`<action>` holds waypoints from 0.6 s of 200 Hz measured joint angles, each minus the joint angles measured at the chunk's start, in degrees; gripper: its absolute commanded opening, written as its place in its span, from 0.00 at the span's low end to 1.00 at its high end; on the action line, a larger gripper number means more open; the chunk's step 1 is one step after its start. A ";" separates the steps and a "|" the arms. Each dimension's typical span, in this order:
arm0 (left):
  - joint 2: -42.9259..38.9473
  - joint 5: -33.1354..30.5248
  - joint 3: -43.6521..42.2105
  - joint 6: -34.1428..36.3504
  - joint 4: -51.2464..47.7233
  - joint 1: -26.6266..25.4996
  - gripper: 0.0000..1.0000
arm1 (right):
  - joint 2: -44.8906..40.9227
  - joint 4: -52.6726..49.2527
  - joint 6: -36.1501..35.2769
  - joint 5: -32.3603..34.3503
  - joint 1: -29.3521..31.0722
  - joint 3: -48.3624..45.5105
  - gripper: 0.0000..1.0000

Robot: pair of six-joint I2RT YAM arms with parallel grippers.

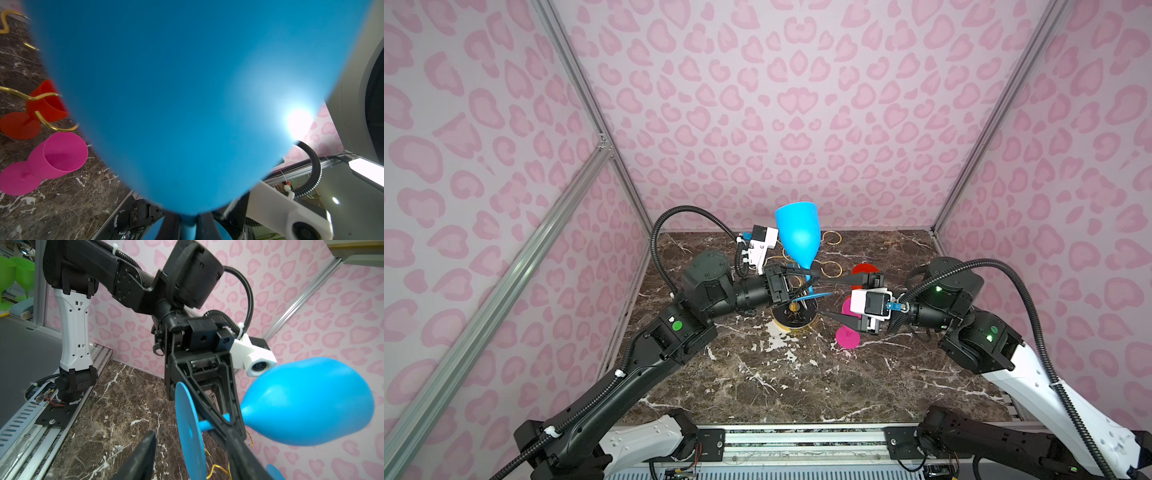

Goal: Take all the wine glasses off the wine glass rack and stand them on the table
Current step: 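Close the left gripper on the blue glass's stem while the right holds its foot, then open and draw back the right gripper while the left gripper holds the glass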

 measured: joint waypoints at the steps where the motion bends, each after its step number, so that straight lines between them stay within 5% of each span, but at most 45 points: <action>1: -0.11 -0.15 0.00 0.09 0.00 0.00 0.04 | -0.11 0.15 0.13 0.02 0.00 -0.20 1.00; 75: -5.09 -12.17 1.75 15.37 -8.20 0.24 0.04 | -7.82 13.38 14.75 11.50 0.04 -6.93 1.00; 120: -11.32 -23.45 1.88 35.41 -17.81 0.24 0.04 | -1.55 7.74 34.01 31.04 -0.33 8.35 1.00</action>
